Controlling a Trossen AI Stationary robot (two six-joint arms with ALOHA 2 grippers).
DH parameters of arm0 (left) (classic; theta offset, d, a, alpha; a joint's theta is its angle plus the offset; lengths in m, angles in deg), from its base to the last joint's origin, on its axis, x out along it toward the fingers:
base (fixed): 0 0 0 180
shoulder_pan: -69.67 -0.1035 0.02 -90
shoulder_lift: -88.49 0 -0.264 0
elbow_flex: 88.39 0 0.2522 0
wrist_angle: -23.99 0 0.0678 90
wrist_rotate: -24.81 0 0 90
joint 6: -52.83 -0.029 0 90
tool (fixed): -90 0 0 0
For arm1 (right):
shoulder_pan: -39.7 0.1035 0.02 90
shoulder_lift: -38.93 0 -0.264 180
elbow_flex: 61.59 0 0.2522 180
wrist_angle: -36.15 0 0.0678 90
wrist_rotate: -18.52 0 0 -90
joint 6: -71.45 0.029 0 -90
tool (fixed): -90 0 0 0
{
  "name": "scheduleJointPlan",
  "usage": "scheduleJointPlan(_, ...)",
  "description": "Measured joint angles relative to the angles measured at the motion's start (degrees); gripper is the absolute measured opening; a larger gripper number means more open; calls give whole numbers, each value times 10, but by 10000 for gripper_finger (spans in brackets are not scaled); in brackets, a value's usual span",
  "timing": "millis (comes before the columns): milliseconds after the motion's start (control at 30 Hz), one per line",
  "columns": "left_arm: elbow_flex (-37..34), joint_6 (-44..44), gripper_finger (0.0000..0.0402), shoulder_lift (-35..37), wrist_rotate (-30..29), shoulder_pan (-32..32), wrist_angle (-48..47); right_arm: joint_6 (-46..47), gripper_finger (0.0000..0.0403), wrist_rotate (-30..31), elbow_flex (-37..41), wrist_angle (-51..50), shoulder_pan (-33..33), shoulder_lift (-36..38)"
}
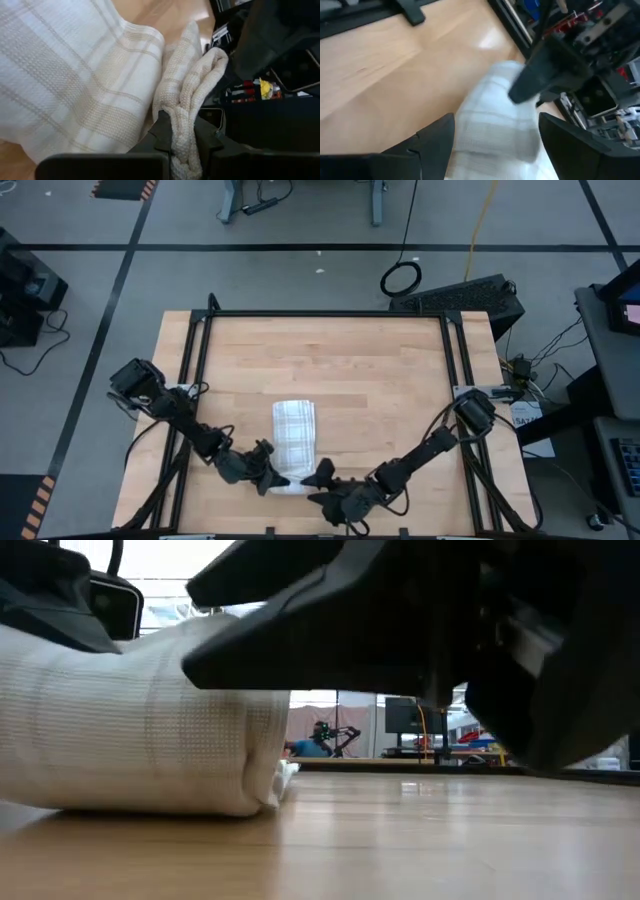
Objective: Roll towel
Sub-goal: Roll the brown checkered towel
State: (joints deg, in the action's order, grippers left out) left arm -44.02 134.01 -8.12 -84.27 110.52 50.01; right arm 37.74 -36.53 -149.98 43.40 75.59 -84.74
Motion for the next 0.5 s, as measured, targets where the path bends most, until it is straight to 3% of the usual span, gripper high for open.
scheduleJointPlan(200,-1,8,31,0,10,-11,1,30,279,-58,0,-20,-34,0)
scheduleJointPlan(500,-1,9,31,0,9,-12,1,74,279,-66,0,-44,-47,0)
